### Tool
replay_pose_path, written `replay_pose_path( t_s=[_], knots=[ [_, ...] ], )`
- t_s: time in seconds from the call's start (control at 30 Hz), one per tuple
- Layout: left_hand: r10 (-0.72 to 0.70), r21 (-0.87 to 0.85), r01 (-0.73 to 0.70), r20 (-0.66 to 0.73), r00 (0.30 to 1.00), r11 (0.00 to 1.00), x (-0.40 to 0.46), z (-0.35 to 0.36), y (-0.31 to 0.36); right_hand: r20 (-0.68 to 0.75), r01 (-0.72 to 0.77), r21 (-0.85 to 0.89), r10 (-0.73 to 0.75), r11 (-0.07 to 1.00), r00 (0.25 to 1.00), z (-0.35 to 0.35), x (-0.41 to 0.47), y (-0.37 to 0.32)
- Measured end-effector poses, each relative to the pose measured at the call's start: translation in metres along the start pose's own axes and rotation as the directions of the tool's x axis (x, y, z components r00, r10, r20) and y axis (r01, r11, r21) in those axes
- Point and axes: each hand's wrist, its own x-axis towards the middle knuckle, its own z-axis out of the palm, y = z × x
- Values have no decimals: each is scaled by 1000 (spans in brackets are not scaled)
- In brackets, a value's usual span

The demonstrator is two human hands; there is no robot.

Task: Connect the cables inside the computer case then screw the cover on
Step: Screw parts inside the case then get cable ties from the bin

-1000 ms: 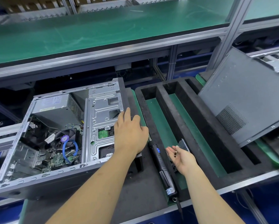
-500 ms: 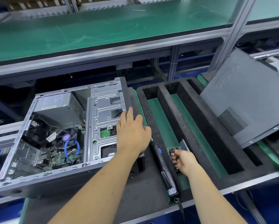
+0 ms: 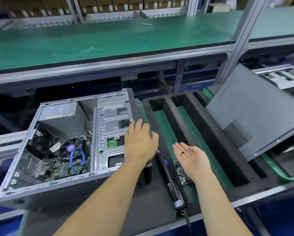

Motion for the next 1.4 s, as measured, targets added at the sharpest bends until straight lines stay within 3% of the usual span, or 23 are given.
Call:
replay_pose_path(
  t_s=[0.1, 0.17, 0.2, 0.23, 0.27, 0.3, 0.33, 0.4, 0.6, 0.73, 0.9, 0.97, 1.03, 1.07, 1.13, 1.17, 1.2, 1.23, 1.27, 1.3, 1.33, 1.4],
  knots=[
    [33, -254, -61, -112, 993, 965, -7, -11, 2, 157, 94, -174, -67, 980, 985, 39, -24, 1],
    [-163, -546, 52, -156, 974, 836, -14, -23, 6, 237, 174, -254, -113, 952, 965, 71, -40, 4],
    [-319, -707, 168, -87, 944, 687, -16, -31, 8, 279, 215, -290, -133, 933, 951, 88, -47, 8],
    [-454, -849, 282, 57, 889, 446, -16, -39, 7, 320, 254, -332, -145, 909, 936, 105, -54, 14],
    [-502, -923, 366, 260, 825, 123, -16, -47, 5, 360, 288, -376, -147, 881, 921, 121, -59, 22],
    [-437, -891, 410, 453, 777, -193, -17, -54, 1, 389, 311, -419, -141, 853, 910, 136, -63, 33],
    [-329, -801, 424, 571, 752, -423, -20, -61, -6, 405, 322, -457, -128, 829, 905, 149, -67, 46],
    [-217, -672, 370, 622, 753, -642, -28, -75, -23, 407, 319, -531, -94, 785, 908, 169, -71, 76],
    [-316, -597, 121, 573, 756, -793, -40, -99, -75, 431, 373, -651, -82, 661, 898, 194, -75, 157],
    [-298, -513, 52, 574, 763, -857, -44, -99, -94, 483, 482, -658, -168, 578, 859, 202, -77, 179],
    [-274, -468, 32, 570, 774, -883, -42, -99, -106, 595, 558, -556, -174, 616, 785, 206, -81, 184],
    [-248, -480, 72, 570, 783, -874, -42, -101, -109, 643, 604, -518, -191, 606, 742, 207, -80, 181],
    [-239, -503, 114, 582, 777, -857, -40, -101, -111, 646, 685, -528, -287, 503, 708, 206, -77, 175],
    [-252, -534, 142, 596, 762, -833, -39, -101, -112, 628, 729, -572, -370, 377, 684, 203, -75, 169],
    [-360, -685, 232, 603, 711, -690, -32, -104, -116, 619, 732, -681, -539, -6, 571, 192, -67, 153],
    [-465, -802, 303, 558, 687, -515, -28, -106, -120, 638, 660, -720, -579, -214, 508, 183, -61, 142],
    [-570, -896, 384, 439, 695, -222, -23, -108, -127, 660, 537, -743, -571, -399, 488, 173, -54, 132],
    [-628, -867, 465, 264, 732, 178, -22, -107, -136, 644, 363, -758, -537, -541, 545, 164, -47, 122],
    [-599, -674, 501, 109, 794, 542, -22, -104, -144, 572, 182, -755, -497, -630, 653, 154, -41, 116],
    [-531, -426, 496, 43, 846, 756, -25, -100, -150, 455, 51, -754, -465, -655, 759, 147, -37, 112],
    [-475, -232, 472, 48, 879, 851, -28, -94, -154, 358, -11, -764, -438, -645, 824, 143, -34, 110],
    [-398, 36, 397, 85, 913, 917, -35, -81, -154, 317, 5, -788, -399, -615, 860, 140, -30, 109]
  ],
)
